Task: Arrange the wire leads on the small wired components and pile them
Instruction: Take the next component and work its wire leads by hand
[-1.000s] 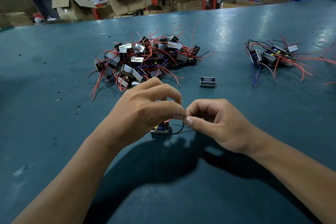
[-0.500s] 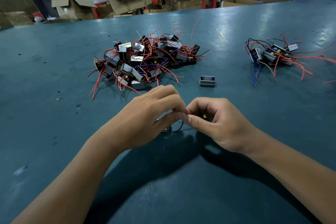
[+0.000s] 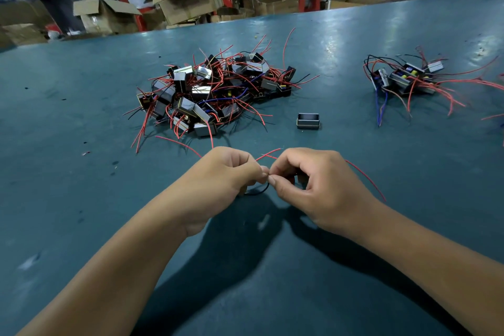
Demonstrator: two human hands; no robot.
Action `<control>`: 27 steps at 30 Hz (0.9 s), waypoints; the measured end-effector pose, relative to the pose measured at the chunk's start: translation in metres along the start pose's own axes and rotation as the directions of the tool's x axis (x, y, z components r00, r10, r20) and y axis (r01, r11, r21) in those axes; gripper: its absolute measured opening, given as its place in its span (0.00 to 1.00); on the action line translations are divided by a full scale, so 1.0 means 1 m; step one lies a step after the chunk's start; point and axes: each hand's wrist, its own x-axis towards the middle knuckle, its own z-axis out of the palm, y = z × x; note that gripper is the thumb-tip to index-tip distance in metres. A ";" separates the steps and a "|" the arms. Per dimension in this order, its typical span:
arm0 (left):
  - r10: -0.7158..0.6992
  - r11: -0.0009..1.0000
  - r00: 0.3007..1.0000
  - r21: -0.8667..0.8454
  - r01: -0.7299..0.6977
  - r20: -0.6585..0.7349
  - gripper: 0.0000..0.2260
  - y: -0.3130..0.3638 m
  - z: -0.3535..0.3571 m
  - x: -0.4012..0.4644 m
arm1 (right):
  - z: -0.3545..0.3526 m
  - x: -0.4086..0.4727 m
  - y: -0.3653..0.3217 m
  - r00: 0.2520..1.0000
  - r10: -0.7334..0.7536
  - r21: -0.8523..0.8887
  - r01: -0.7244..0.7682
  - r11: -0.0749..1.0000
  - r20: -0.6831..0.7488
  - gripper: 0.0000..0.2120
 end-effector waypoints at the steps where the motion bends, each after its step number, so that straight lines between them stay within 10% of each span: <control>1: -0.027 1.000 1.000 -0.006 0.027 0.000 0.18 -0.001 0.001 0.000 | 0.001 0.000 -0.001 1.000 -0.006 -0.017 0.006 1.000 0.000 0.04; 8: 0.121 0.991 0.992 0.059 -0.119 -0.034 0.14 0.002 -0.010 0.001 | -0.004 0.000 -0.002 1.000 0.001 -0.020 -0.001 1.000 -0.004 0.04; 15: 0.581 0.658 0.796 0.478 -0.582 0.169 0.08 -0.001 -0.029 0.004 | -0.009 0.000 0.000 0.999 0.033 0.080 -0.035 0.996 0.028 0.08; 27: 0.727 0.434 0.653 0.597 -0.675 0.210 0.04 -0.004 -0.025 0.009 | -0.009 0.000 -0.001 0.998 -0.009 0.114 0.002 0.993 0.062 0.05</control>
